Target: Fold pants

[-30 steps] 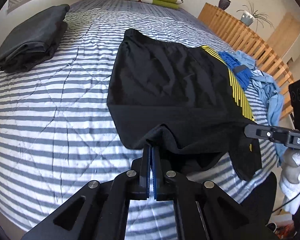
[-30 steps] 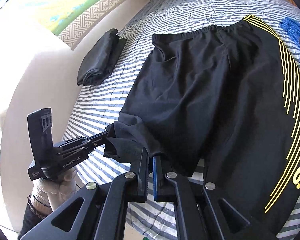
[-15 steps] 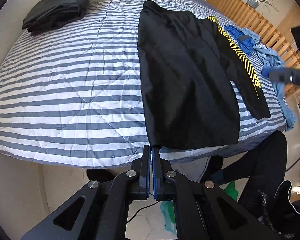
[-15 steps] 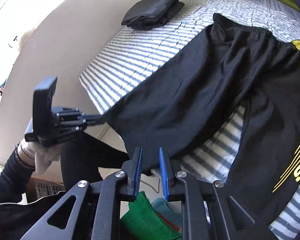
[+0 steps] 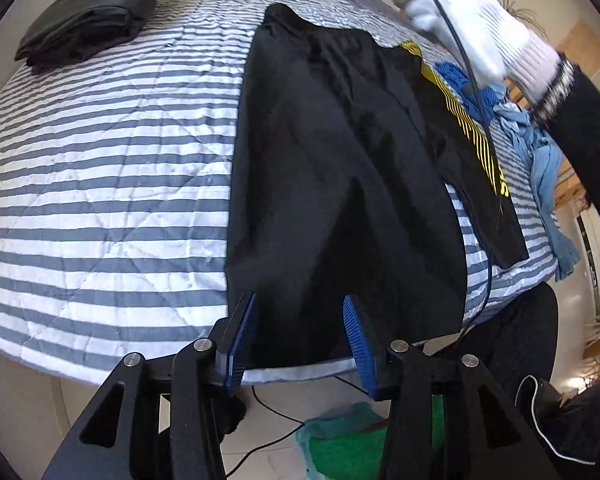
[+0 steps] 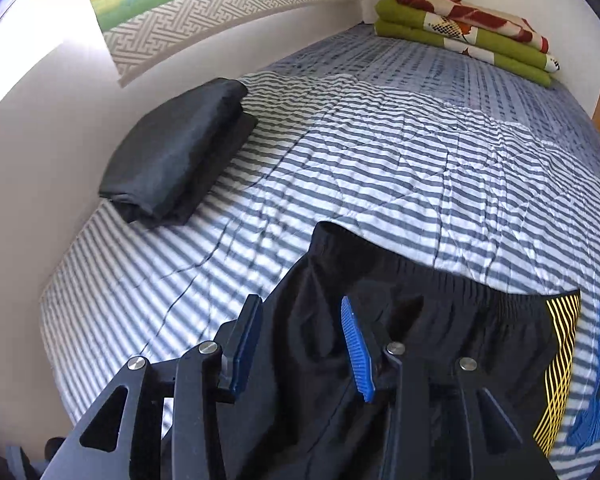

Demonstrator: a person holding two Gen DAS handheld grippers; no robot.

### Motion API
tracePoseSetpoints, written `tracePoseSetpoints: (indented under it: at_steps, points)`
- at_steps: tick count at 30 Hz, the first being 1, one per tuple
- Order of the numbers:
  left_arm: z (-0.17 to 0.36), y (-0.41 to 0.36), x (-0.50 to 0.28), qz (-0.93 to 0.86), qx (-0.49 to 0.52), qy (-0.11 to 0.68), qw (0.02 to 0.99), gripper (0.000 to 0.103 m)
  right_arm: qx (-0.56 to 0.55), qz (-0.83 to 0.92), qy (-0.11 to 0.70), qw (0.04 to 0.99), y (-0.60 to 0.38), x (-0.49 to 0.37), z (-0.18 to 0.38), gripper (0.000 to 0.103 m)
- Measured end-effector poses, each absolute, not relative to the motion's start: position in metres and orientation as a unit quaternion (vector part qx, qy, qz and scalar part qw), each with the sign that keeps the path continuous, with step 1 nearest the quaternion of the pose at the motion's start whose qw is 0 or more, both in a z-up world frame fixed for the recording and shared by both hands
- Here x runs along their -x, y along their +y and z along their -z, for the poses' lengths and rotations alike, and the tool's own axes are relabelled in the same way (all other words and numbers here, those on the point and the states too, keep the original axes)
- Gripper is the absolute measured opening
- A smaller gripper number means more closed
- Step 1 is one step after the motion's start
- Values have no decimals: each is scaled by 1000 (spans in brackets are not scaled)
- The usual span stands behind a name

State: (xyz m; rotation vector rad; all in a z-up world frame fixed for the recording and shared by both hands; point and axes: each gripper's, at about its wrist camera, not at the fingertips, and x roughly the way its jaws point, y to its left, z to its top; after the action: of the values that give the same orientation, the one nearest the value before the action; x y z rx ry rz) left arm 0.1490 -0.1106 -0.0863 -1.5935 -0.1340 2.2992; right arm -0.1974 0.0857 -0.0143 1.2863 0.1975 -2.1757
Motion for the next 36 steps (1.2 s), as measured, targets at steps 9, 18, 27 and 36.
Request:
tracePoseSetpoints:
  at_steps: [9,18,27,36]
  points:
    - [107,-100,-127,-808,564,-9,170,5,-529,796,92,280,42,260,76,37]
    - [81,-153,-157,-827,529,-100,162,2,-485,815,109,298,24,271,46,0]
    - [96,-151,-152,-815,543,-95,176,2,-520,774,172,318,7,276,59,44]
    - [101,-161,-149,-817,540,-122,165,2,-514,776,220,291,7,271,81,3]
